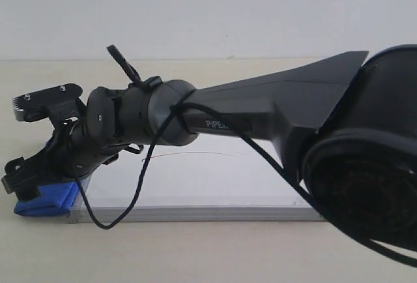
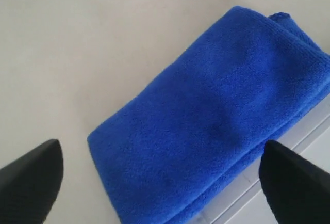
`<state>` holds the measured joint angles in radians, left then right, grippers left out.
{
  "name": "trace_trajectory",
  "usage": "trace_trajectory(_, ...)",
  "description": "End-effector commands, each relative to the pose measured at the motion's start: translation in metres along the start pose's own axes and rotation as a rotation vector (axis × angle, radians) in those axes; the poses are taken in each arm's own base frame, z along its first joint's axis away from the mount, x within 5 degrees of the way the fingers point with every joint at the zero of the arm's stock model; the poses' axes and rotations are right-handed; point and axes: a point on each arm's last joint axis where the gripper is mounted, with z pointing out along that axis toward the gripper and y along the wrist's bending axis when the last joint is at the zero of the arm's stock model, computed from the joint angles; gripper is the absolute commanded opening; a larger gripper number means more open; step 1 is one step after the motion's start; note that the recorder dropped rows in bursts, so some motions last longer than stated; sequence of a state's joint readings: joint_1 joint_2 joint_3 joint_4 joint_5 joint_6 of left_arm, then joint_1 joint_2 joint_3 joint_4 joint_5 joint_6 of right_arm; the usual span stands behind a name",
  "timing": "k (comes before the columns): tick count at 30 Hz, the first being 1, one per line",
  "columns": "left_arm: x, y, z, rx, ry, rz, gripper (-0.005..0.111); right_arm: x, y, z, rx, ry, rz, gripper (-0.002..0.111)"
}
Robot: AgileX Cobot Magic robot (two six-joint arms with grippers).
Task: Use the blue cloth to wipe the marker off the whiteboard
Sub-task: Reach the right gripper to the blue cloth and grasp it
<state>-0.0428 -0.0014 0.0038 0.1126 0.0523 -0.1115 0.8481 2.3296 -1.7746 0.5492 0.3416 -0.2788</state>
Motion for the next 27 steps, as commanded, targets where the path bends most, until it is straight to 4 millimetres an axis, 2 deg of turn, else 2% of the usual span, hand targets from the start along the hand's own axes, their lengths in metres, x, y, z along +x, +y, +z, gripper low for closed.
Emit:
trace_trajectory(1,-0.001,0.0,0.0,0.003,-0.003,0.0,0.004,-0.004,-0.002,0.004,0.017,-0.06,0.097,0.093)
trace_trajectory(13,-0.001,0.0,0.0,0.003,-0.003,0.0,0.004,0.011,-0.012,0.025,0.034,-0.037,0.23,0.093)
trace_trajectory(22,-0.001,0.0,0.0,0.003,-0.003,0.0,0.004,0.01,-0.008,0.031,0.005,0.024,0.234,0.093)
trace_trajectory(24,-0.001,0.0,0.0,0.003,-0.003,0.0,0.004,0.011,-0.008,0.033,0.003,0.035,0.225,0.09)
trace_trajectory(27,-0.001,0.0,0.0,0.003,-0.003,0.0,0.004,0.016,-0.009,0.036,0.005,0.058,0.219,0.074)
